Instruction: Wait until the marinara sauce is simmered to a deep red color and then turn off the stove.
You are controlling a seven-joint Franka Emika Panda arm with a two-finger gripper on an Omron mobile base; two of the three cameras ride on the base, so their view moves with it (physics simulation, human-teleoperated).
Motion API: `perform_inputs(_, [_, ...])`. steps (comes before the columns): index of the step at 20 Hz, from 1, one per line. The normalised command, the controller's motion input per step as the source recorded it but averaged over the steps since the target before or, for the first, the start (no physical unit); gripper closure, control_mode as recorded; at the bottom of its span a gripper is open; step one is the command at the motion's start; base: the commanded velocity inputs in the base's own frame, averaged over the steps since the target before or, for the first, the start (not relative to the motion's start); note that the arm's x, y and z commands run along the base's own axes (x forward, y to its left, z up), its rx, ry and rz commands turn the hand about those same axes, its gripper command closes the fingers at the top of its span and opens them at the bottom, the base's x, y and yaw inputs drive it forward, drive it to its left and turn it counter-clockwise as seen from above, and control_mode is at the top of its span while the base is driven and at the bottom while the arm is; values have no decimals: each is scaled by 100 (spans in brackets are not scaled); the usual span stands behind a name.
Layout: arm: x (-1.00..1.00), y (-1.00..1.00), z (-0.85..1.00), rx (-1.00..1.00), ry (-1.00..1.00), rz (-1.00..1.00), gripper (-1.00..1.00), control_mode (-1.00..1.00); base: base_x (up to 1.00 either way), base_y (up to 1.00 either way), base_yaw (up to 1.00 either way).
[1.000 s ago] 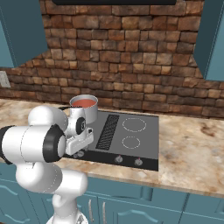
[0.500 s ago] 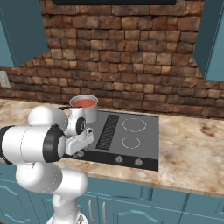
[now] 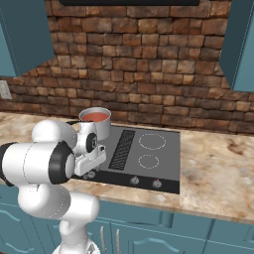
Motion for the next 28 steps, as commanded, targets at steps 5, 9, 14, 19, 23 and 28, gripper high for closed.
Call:
perform_inputs(5, [0,0,0,0,0,0,-100,-100,0,0,0])
perform_inputs(9, [0,0,0,0,0,0,-100,-100,0,0,0])
perform_inputs(14, [0,0,0,0,0,0,-100,-100,0,0,0])
perform_inputs(19, [0,0,0,0,0,0,-100,-100,0,0,0])
perform_inputs(23, [0,0,0,0,0,0,-100,-100,0,0,0])
perform_inputs(28, [0,0,0,0,0,0,-100,-100,0,0,0])
